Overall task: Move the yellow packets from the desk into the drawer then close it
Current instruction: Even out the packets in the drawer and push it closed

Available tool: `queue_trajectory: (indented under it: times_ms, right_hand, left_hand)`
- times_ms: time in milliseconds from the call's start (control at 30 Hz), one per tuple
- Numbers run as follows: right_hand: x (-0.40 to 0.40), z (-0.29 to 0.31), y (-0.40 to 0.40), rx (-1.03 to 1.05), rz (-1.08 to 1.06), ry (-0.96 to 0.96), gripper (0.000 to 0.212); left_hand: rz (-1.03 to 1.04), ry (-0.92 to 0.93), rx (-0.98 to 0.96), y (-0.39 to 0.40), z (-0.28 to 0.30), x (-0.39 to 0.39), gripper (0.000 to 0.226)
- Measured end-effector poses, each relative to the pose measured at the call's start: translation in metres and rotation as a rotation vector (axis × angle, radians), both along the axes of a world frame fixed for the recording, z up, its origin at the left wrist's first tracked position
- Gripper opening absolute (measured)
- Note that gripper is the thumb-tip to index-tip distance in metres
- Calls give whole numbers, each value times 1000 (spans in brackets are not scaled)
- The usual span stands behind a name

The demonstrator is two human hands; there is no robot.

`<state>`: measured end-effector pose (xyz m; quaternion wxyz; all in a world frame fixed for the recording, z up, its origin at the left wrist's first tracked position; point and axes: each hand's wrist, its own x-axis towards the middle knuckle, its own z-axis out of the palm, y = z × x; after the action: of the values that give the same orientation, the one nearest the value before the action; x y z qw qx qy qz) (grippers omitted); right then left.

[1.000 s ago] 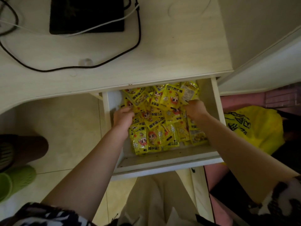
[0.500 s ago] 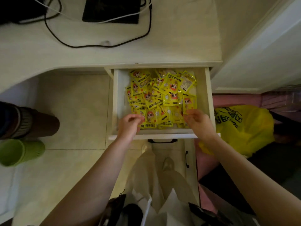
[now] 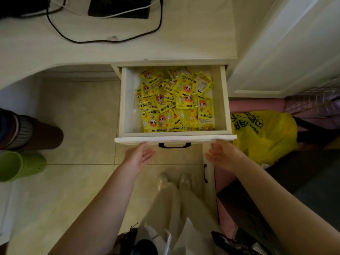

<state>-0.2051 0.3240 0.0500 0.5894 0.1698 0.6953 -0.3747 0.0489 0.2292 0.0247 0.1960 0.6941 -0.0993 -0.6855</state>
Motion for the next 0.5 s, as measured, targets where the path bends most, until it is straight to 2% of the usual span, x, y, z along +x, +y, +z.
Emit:
queue_trajectory:
  times_ms: [133, 300, 400, 500]
  right_hand:
    - [-12, -8, -14, -56, -220, -69, 12]
    - [-23, -12, -25, -125, -343, -109, 21]
    - [-26, -13, -29, -111, -388, -127, 22]
    - [-28, -12, -32, -97, -418, -140, 34]
  left_hand:
    - [97, 93, 56, -16, -7, -6, 42]
    - [187, 174, 63, -25, -14, -15, 15]
    - [247, 200, 60, -25, -18, -13, 27]
    - [276, 195, 61, -29, -21, -12, 39]
